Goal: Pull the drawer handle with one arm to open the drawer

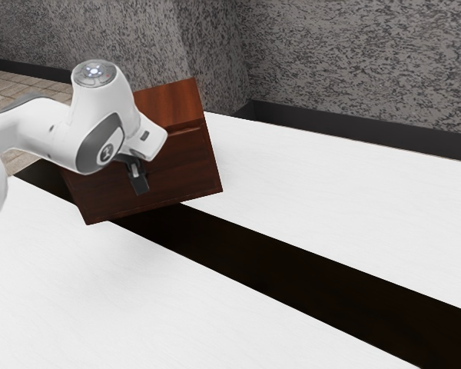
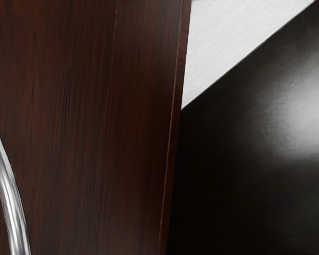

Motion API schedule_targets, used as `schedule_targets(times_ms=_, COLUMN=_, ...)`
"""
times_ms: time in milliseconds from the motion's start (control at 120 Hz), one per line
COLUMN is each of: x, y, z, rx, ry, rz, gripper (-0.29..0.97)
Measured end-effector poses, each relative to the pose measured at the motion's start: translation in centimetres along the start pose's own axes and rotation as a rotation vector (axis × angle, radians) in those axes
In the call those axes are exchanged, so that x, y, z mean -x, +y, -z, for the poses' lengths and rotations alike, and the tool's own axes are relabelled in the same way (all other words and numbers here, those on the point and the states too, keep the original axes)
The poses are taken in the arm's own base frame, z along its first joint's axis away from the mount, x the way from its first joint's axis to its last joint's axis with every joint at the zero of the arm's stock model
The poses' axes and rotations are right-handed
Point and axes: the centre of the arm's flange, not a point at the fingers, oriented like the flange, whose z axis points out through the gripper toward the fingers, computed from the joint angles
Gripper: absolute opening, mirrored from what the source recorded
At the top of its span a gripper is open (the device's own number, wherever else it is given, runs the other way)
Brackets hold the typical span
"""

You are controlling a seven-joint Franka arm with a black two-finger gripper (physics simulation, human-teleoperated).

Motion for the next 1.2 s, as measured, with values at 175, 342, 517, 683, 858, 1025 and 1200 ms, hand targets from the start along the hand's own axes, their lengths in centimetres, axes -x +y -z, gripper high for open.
schedule_targets(times_ms=175, x=0.4, y=1.2, z=0.4, rx=0.022, ry=0.007, rz=-0.009, gripper=0.68)
schedule_targets(times_ms=342, x=0.8, y=2.7, z=1.5, rx=0.039, ry=0.024, rz=-0.019, gripper=0.67)
schedule_targets(times_ms=517, x=1.9, y=4.3, z=3.2, rx=0.056, ry=0.047, rz=-0.025, gripper=0.64)
schedule_targets(times_ms=683, x=2.8, y=6.1, z=4.8, rx=0.072, ry=0.071, rz=-0.036, gripper=0.64)
schedule_targets(times_ms=858, x=3.8, y=8.0, z=6.3, rx=0.079, ry=0.091, rz=-0.055, gripper=0.65)
schedule_targets(times_ms=1025, x=3.8, y=9.9, z=6.8, rx=0.096, ry=0.104, rz=-0.083, gripper=0.68)
schedule_targets(times_ms=1200, x=4.1, y=11.3, z=7.4, rx=0.107, ry=0.118, rz=-0.097, gripper=0.68)
